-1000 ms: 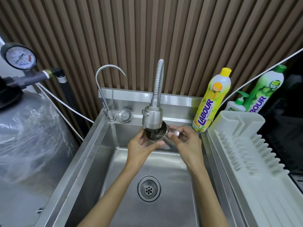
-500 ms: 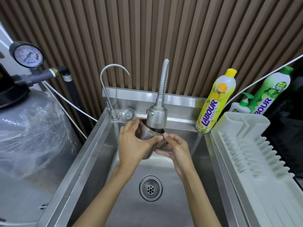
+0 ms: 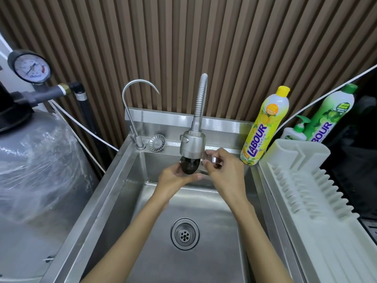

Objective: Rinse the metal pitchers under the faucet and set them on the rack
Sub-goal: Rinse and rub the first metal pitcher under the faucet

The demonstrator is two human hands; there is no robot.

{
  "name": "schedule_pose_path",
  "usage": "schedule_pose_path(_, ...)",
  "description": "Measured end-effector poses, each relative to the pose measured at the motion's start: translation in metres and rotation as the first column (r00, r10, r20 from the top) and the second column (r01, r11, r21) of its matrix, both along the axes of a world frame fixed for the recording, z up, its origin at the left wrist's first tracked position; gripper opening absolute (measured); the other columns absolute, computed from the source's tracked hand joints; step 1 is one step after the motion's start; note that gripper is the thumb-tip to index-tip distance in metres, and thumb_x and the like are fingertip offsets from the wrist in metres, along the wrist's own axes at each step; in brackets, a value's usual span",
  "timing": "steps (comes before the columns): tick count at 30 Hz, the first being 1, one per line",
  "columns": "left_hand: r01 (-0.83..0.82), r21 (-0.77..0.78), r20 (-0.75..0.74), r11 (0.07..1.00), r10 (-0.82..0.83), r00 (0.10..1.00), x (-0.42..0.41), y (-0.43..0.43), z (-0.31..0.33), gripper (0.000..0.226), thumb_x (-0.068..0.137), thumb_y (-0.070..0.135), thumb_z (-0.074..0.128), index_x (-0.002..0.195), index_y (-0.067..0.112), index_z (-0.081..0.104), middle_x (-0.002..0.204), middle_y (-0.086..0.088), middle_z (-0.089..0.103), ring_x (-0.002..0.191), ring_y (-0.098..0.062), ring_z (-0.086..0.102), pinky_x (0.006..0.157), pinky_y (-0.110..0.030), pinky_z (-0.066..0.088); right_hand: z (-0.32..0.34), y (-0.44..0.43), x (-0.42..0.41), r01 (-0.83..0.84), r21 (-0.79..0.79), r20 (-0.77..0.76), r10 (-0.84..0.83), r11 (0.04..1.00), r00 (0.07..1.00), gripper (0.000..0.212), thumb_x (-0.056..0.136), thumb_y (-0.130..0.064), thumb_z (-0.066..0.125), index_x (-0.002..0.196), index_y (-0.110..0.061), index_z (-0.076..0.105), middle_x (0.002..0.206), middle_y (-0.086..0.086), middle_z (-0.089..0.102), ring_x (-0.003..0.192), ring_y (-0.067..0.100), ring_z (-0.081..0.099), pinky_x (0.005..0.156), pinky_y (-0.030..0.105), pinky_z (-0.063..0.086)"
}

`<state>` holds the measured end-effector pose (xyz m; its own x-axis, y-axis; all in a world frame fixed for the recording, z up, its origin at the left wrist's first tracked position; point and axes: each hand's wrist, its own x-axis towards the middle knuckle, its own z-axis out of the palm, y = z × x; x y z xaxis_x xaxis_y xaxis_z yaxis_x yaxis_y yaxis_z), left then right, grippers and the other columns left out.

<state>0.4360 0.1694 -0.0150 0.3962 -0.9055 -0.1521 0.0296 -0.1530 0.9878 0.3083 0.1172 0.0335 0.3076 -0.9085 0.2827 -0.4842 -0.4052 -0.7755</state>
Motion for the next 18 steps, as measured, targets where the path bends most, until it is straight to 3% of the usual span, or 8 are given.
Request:
schedule_pose_path(2,0.026,0.073,-0.017,0.997,-0.025,1.0,0.002,-0.008,-0.005,0.066,0.037,0.042,0.082,0.099,0.022,0.07,0.092,0.01,0.074,0.093,-0.006,0.067,0.087,-0.022,0.047,-0.005,-0.004,0.007,-0.038,-0.105,-0.114,0.026,0.994,0.993,0.013,0.084,-0.013,0.063,0.097,-0.011,0.063,0.101,0.005,0.069,0.09,0.023,0.062,0.07,0.022,0.037)
schedule_pose_path(4,0.034,0.147,0.0,0.989,-0.034,0.999,0.004,-0.017,-0.011,0.047,0.045,0.031,0.082,0.089,0.023,0.069,0.082,0.008,0.073,0.082,-0.011,0.064,0.08,-0.026,0.047,-0.01,-0.007,0.014,-0.087,-0.16,-0.184,0.057,0.983,0.981,0.008,0.084,-0.01,0.06,0.091,-0.011,0.057,0.096,0.008,0.062,0.089,0.027,0.059,0.066,0.024,0.033)
schedule_pose_path(6,0.02,0.207,0.03,0.978,-0.026,0.999,0.003,-0.022,-0.013,0.027,0.053,0.017,0.078,0.074,0.023,0.063,0.064,0.005,0.063,0.066,-0.014,0.055,0.063,-0.027,0.042,-0.014,-0.008,0.02,-0.128,-0.189,-0.207,0.088,0.974,0.974,0.009,0.082,-0.005,0.058,0.084,-0.01,0.051,0.092,0.008,0.055,0.086,0.031,0.057,0.064,0.031,0.041)
schedule_pose_path(8,-0.008,0.257,0.042,0.967,-0.003,0.999,0.003,-0.028,-0.019,0.019,0.057,0.011,0.072,0.065,0.021,0.057,0.057,0.003,0.057,0.065,-0.018,0.051,0.062,-0.029,0.042,-0.016,-0.005,0.025,-0.171,-0.228,-0.238,0.116,0.959,0.964,0.008,0.08,0.002,0.055,0.087,-0.002,0.056,0.097,0.012,0.056,0.094,0.033,0.058,0.065,0.036,0.047)
schedule_pose_path(11,-0.073,0.295,0.093,0.953,0.048,0.995,0.004,-0.034,-0.026,0.009,0.065,0.014,0.067,0.067,0.018,0.059,0.071,-0.007,0.061,0.076,-0.02,0.055,0.078,-0.036,0.051,-0.021,-0.002,0.03,-0.217,-0.249,-0.34,0.124,0.944,0.932,0.02,0.08,0.008,0.053,0.097,0.003,0.063,0.111,0.019,0.06,0.11,0.037,0.056,0.066,0.034,0.046)
schedule_pose_path(15,-0.099,0.271,0.121,0.957,0.068,0.99,0.001,-0.035,-0.024,0.004,0.067,0.023,0.063,0.069,0.02,0.063,0.08,-0.008,0.064,0.078,-0.018,0.055,0.072,-0.03,0.045,-0.026,-0.009,0.035,-0.211,-0.246,-0.385,0.105,0.946,0.917,0.027,0.078,0.006,0.054,0.103,-0.001,0.063,0.127,0.018,0.051,0.102,0.037,0.058,0.064,0.029,0.038)
schedule_pose_path(16,-0.086,0.265,0.106,0.96,0.06,0.993,0.001,-0.036,-0.026,0.009,0.067,0.023,0.064,0.074,0.018,0.066,0.084,-0.007,0.067,0.082,-0.018,0.057,0.074,-0.029,0.044,-0.026,-0.012,0.037,-0.207,-0.248,-0.375,0.104,0.946,0.921,0.028,0.077,0.007,0.054,0.103,0.0,0.062,0.129,0.018,0.05,0.103,0.037,0.058,0.063,0.029,0.038)
schedule_pose_path(18,-0.063,0.259,0.076,0.964,0.045,0.996,0.003,-0.039,-0.031,0.047,0.055,0.029,0.065,0.097,0.012,0.07,0.101,-0.007,0.07,0.097,-0.02,0.062,0.084,-0.031,0.048,-0.026,-0.016,0.037,-0.205,-0.245,-0.331,0.117,0.947,0.936,0.027,0.075,0.007,0.054,0.102,0.002,0.059,0.126,0.019,0.051,0.107,0.038,0.056,0.063,0.032,0.042)
